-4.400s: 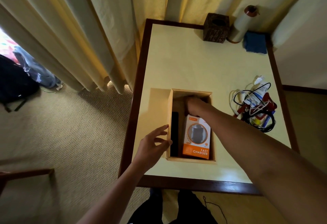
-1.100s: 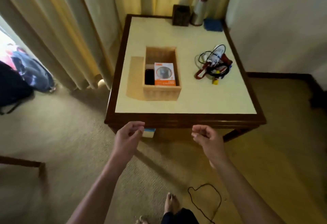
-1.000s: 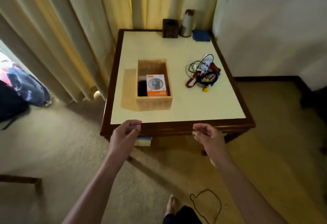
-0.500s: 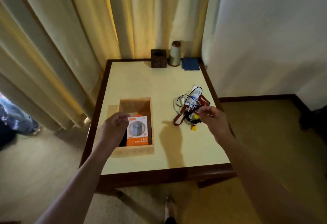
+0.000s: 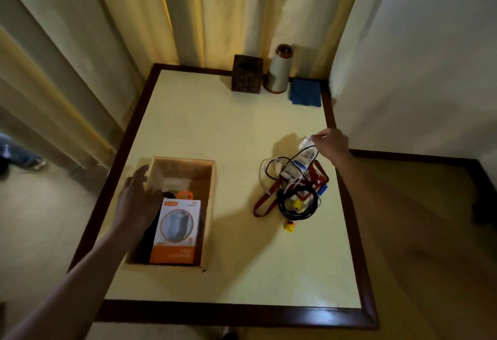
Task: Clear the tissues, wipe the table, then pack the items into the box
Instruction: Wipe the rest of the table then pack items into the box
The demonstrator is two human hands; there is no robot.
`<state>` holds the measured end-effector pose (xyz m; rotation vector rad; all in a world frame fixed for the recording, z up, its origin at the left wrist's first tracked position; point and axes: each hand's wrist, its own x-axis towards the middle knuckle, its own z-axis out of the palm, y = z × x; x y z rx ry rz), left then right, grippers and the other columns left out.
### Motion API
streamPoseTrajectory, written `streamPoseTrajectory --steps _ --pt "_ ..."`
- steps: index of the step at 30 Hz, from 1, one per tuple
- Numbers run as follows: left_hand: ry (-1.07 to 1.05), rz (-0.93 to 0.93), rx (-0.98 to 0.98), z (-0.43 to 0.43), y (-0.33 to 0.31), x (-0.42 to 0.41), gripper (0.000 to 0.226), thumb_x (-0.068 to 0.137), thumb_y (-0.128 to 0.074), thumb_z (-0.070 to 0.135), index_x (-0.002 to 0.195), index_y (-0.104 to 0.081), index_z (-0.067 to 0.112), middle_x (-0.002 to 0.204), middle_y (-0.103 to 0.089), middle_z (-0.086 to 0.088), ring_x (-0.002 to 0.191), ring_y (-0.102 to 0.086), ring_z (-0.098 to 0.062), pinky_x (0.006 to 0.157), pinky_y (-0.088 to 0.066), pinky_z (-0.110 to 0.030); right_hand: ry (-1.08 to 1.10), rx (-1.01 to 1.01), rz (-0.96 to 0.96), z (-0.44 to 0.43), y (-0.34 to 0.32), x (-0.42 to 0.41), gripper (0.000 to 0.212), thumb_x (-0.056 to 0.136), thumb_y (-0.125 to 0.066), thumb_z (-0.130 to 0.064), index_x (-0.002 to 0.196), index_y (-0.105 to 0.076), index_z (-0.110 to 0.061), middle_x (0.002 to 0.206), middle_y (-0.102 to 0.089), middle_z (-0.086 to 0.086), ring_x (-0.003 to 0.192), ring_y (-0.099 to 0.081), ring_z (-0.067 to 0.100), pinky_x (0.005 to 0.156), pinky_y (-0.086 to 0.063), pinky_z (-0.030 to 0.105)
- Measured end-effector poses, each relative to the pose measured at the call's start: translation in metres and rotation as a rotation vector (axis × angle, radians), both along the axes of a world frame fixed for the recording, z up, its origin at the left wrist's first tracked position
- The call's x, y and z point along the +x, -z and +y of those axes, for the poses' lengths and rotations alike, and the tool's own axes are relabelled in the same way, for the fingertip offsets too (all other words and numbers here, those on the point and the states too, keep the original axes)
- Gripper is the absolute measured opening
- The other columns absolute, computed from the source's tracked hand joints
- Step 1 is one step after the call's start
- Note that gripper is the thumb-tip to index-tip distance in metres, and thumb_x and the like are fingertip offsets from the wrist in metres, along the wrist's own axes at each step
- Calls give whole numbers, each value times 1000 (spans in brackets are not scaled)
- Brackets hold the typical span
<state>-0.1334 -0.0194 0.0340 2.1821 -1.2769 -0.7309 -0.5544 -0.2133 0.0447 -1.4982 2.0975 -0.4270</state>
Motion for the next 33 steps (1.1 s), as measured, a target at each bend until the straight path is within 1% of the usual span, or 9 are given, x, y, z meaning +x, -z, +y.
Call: streamPoseTrajectory --steps 5,10,13,17,21,24,28,30,33 --pt "-6 -98 26 -6 9 6 49 102 -55 11 149 -54 25 131 -65 -17 103 -64 -29 74 -45 -34 -56 302 136 -42 26 -3 68 94 -59 -56 133 -58 -1 121 -65 19 106 -65 34 88 -56 40" --pt "17 -108 42 -3 6 10 52 103 -53 7 150 -51 29 103 -68 -9 69 -56 -5 49 -39 -18 -71 370 233 -45 39 6 52 95 -63 -46 125 -61 -4 111 -64 15 103 -66 32 92 -58 43" --pt "1 -110 53 -3 8 12 53 104 -51 8 151 -50 33 99 -69 -6 67 -56 -7 53 -39 -22 -115 410 286 -40 39 9 37 102 -53 -34 122 -63 -4 109 -63 16 104 -65 30 90 -55 39" --pt "-23 -70 12 -1 7 7 51 103 -52 6 149 -54 28 77 -64 2 65 -59 -17 57 -43 -26 -48 311 205 -43 37 5 46 86 -63 -46 106 -65 -5 93 -65 12 88 -63 30 80 -53 37" --pt "-15 -76 -18 0 11 8 48 103 -51 6 147 -57 25 113 -73 -23 96 -68 -40 79 -46 -36 -92 149 38 -36 6 12 38 84 -73 -39 106 -66 -9 99 -63 3 98 -62 24 78 -47 34" --pt "-16 -53 -27 0 11 8 48 103 -51 7 146 -59 26 122 -71 -21 99 -67 -33 80 -43 -32 -159 18 -37 -16 -17 20 51 82 -82 -37 125 -63 -18 112 -62 -1 103 -58 18 83 -46 32" --pt "33 -46 -42 2 6 16 48 103 -54 6 146 -58 27 124 -72 -14 84 -60 -18 65 -40 -30 -163 -188 -68 22 -52 37 46 81 -84 -29 122 -67 -19 119 -69 2 97 -59 14 69 -41 16" --pt "58 -22 -17 2 2 25 48 102 -55 7 146 -59 27 129 -70 -10 87 -59 -13 68 -37 -26 -110 -279 -118 50 -73 53 44 82 -84 -28 122 -67 -23 120 -69 1 99 -60 13 67 -36 7" --pt "73 89 42 -3 0 34 49 100 -58 11 145 -59 30 135 -68 -5 95 -62 -12 74 -39 -23 -69 -349 -253 92 -95 76 42 84 -81 -29 123 -66 -27 124 -67 -5 108 -61 10 73 -40 7"
